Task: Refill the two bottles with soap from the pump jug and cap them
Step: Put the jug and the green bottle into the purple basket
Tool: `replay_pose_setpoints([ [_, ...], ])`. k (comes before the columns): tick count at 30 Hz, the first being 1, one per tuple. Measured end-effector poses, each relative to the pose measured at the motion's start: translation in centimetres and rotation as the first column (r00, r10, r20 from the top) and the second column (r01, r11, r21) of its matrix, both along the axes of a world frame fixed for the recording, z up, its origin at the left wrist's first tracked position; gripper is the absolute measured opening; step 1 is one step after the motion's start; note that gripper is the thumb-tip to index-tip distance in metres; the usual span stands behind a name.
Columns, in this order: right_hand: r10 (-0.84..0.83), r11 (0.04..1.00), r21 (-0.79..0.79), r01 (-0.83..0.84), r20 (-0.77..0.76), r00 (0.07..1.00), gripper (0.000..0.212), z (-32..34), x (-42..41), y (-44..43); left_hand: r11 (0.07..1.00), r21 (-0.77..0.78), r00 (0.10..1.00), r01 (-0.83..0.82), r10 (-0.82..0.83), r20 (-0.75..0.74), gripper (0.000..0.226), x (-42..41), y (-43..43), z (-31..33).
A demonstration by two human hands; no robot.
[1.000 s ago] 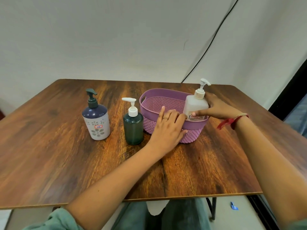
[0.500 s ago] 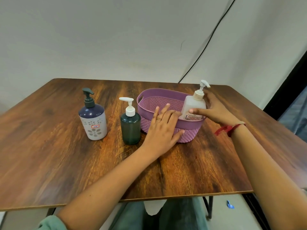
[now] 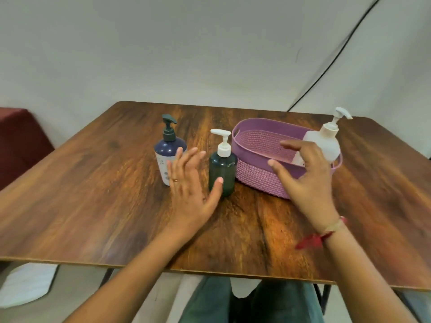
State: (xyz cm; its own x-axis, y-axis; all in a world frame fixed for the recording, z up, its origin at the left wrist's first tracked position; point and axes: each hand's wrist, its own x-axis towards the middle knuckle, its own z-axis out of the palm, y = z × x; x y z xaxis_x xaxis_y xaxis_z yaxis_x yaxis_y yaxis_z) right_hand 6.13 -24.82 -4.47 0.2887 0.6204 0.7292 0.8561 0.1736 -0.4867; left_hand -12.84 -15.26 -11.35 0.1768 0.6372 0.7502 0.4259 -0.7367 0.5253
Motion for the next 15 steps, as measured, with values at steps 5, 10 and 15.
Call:
replay_pose_setpoints([
  [5, 0.113, 0.982, -0.144, -0.12, -0.059, 0.992, 0.051, -0.6, -3.5, 2.7, 0.98, -0.185, 0.978, -0.071, 0.106, 0.182, 0.071, -2.3, 3.0, -0.2],
  [10, 0.144, 0.961, -0.224, -0.161, -0.09, 0.985, 0.06, -1.6, -4.8, 3.8, 0.897, -0.434, 0.974, -0.084, 0.165, 0.154, 0.108, -4.1, 6.2, -0.5],
  [15, 0.127, 0.966, -0.218, -0.143, -0.084, 0.988, 0.061, -1.6, -4.7, 3.6, 0.831, -0.556, 0.975, 0.001, 0.122, 0.184, 0.12, -3.4, 6.8, -0.3],
])
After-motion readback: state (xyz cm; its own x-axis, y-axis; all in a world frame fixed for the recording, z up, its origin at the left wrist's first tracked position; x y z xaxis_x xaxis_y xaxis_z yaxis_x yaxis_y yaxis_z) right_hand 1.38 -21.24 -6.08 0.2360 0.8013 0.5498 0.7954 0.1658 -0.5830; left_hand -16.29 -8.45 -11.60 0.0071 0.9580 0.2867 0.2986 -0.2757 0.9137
